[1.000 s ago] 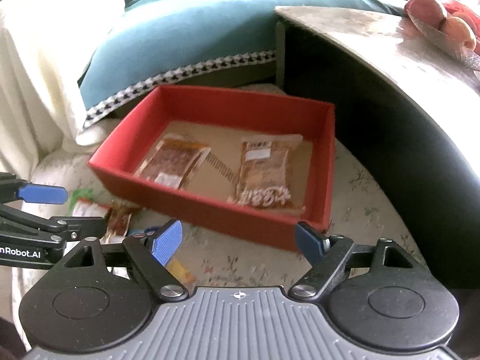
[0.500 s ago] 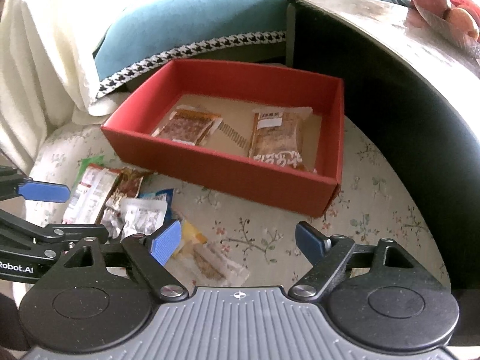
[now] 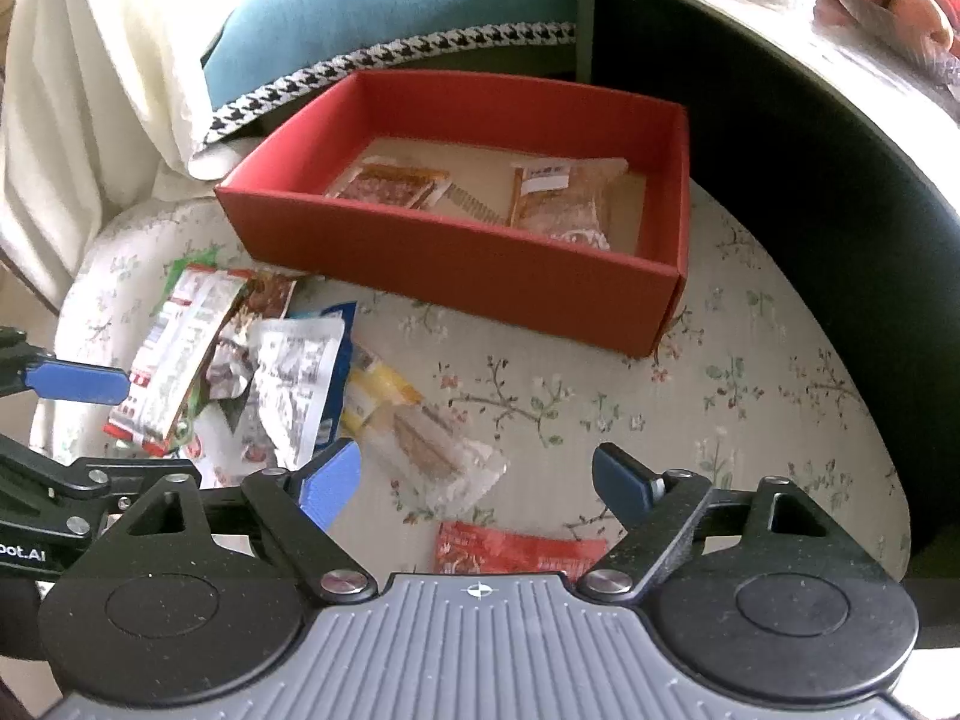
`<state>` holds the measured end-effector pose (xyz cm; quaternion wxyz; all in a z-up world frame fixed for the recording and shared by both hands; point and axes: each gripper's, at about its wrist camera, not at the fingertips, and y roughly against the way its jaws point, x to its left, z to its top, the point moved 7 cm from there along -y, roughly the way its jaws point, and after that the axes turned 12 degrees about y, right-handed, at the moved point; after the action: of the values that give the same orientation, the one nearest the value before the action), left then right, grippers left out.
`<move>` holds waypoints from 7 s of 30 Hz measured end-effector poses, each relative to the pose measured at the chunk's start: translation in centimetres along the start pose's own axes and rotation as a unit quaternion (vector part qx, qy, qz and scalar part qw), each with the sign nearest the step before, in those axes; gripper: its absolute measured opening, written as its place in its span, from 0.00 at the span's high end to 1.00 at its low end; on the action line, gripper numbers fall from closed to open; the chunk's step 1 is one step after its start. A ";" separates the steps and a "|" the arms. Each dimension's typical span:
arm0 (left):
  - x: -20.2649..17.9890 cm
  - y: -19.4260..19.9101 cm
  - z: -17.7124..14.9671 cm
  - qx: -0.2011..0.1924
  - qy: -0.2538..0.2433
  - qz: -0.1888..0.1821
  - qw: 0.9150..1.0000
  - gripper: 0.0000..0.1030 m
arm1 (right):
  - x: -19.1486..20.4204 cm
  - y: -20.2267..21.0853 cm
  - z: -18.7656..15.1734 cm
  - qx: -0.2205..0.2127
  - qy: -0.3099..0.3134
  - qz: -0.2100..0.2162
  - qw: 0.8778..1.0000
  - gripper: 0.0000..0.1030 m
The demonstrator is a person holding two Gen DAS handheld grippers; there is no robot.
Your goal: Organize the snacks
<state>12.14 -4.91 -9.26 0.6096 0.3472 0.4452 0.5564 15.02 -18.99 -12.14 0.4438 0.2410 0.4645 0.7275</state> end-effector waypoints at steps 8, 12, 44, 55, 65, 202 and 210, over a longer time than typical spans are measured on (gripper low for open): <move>0.6 0.1 -1.4 0.007 0.005 0.003 1.000 0.33 | 0.3 0.0 -1.2 0.012 -0.001 0.005 1.000 0.13; 0.6 -0.1 -1.9 0.012 0.006 0.004 1.000 0.33 | 0.3 -0.1 -1.6 0.016 -0.004 0.005 1.000 0.13; 3.9 -3.9 -5.7 0.076 0.000 0.056 0.996 0.33 | -0.4 -1.8 -4.6 0.066 -0.015 0.020 0.998 0.12; 2.5 -3.9 -6.4 0.067 -0.022 0.049 0.996 0.42 | -0.2 -2.8 -5.0 0.081 -0.009 0.020 0.996 0.10; 1.7 -3.9 -5.7 0.081 0.019 0.003 0.997 0.44 | -2.8 -2.8 -5.7 0.083 -0.057 0.016 0.995 0.09; 0.5 -13.3 17.5 -0.043 0.035 0.090 0.994 0.62 | -5.4 -13.1 11.6 0.035 -0.056 -0.068 0.995 0.33; 0.7 -12.6 17.6 -0.049 0.032 0.095 0.994 0.55 | -5.9 -12.5 11.5 0.030 -0.061 -0.071 0.995 0.24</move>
<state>33.11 -4.72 -14.54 0.5557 0.3392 0.4018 0.6439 31.96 -16.66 -17.76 0.5144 0.2648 0.4744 0.6635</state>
